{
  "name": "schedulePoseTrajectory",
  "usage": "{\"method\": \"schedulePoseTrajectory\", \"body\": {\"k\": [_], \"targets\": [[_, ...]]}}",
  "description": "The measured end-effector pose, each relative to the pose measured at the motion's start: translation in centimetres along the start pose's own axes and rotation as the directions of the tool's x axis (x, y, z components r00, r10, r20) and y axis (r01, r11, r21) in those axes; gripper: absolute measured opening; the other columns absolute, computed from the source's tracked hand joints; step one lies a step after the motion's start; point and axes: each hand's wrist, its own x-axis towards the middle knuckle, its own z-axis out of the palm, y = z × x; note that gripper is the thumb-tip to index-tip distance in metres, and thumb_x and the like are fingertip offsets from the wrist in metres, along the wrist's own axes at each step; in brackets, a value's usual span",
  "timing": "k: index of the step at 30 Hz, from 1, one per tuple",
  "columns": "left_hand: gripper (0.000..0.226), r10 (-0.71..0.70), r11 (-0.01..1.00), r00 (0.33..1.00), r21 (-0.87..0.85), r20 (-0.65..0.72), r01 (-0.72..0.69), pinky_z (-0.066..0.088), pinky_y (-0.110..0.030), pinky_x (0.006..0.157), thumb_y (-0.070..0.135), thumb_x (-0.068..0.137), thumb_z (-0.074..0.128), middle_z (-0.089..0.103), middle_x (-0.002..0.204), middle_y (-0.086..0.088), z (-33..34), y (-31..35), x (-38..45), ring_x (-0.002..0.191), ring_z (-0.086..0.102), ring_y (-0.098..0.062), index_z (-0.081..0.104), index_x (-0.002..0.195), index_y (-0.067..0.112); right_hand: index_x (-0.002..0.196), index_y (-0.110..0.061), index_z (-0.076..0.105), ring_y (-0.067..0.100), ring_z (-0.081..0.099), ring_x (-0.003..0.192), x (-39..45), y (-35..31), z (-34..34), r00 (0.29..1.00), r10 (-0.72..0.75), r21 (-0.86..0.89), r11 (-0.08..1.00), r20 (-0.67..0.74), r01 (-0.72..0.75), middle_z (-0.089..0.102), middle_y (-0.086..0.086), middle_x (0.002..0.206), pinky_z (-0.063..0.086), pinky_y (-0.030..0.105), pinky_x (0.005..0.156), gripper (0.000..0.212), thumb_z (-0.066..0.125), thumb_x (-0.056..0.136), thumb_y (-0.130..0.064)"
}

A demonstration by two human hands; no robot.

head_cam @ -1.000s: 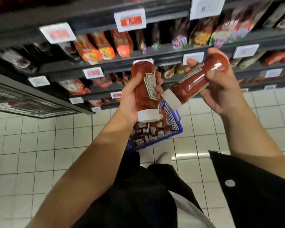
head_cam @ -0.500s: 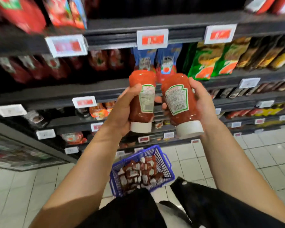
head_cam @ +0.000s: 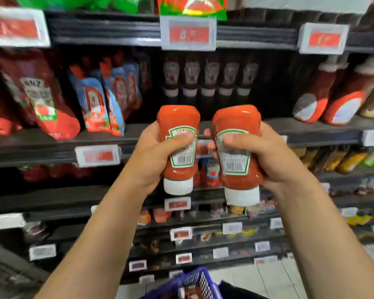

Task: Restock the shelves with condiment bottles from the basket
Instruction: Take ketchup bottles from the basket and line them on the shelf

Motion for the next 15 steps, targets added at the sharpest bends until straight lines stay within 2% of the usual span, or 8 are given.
{"method": "schedulePoseTrajectory", "body": {"k": [3,6,7,9,12,15], "targets": [[0.047,0.072,0.996,0.997,0.059,-0.022,-0.07,0.061,-0.044,0.07,0.015,0.078,0.075,0.074,0.102,-0.021,1.1,2.0,3.3,0.092,0.072,-0.035,0.062,0.12,0.0,0.12,-0.001,0.066,0.033,0.072,0.092,3.3,-2.3,-1.9,0.987,-0.158,-0.105,0.982,-0.006,0.157,0.072,0.024,0.108,0.06,0.044,0.081,0.055,0.081,0.067,-0.01],[0.046,0.101,0.989,0.995,0.109,-0.02,-0.099,0.06,-0.041,0.067,0.014,0.08,0.074,0.072,0.1,-0.024,1.8,3.0,6.4,0.088,0.071,-0.034,0.06,0.12,-0.003,0.122,-0.008,0.065,0.043,0.07,0.103,6.4,-3.3,-3.6,0.962,-0.27,-0.24,0.938,-0.047,0.251,0.072,0.023,0.112,0.055,0.053,0.094,0.063,0.086,0.064,-0.018],[0.046,0.104,0.987,0.994,0.126,-0.028,-0.1,0.059,-0.04,0.066,0.014,0.079,0.075,0.072,0.1,-0.026,2.0,3.1,7.3,0.085,0.071,-0.032,0.06,0.119,-0.004,0.122,-0.008,0.065,0.043,0.069,0.105,7.5,-3.3,-4.3,0.954,-0.292,-0.29,0.921,-0.071,0.261,0.072,0.022,0.112,0.054,0.055,0.097,0.062,0.088,0.065,-0.018],[0.051,0.104,0.984,0.993,0.15,-0.052,-0.095,0.06,-0.042,0.067,0.017,0.076,0.078,0.072,0.103,-0.027,2.1,2.9,8.9,0.083,0.072,-0.03,0.061,0.118,-0.006,0.119,-0.006,0.065,0.032,0.073,0.099,9.5,-3.1,-5.6,0.941,-0.31,-0.353,0.903,-0.137,0.246,0.075,0.015,0.107,0.057,0.052,0.094,0.06,0.09,0.065,-0.019],[0.048,0.138,0.972,0.985,0.205,-0.101,-0.115,0.061,-0.04,0.073,0.021,0.068,0.086,0.077,0.099,-0.015,1.8,2.3,11.3,0.088,0.075,-0.027,0.068,0.11,0.009,0.104,-0.011,0.07,0.019,0.074,0.086,11.7,-2.6,-6.8,0.934,-0.287,-0.371,0.908,-0.214,0.194,0.076,0.006,0.094,0.059,0.038,0.078,0.058,0.092,0.055,-0.033],[0.047,0.171,0.965,0.972,0.227,-0.162,-0.132,0.061,-0.03,0.074,0.03,0.054,0.091,0.079,0.095,0.001,1.3,1.2,13.0,0.091,0.076,-0.019,0.074,0.098,0.028,0.094,-0.024,0.072,0.019,0.076,0.087,13.8,-1.7,-7.5,0.924,-0.275,-0.319,0.93,-0.267,0.184,0.078,-0.001,0.089,0.059,0.038,0.079,0.047,0.09,0.051,-0.033]]}}
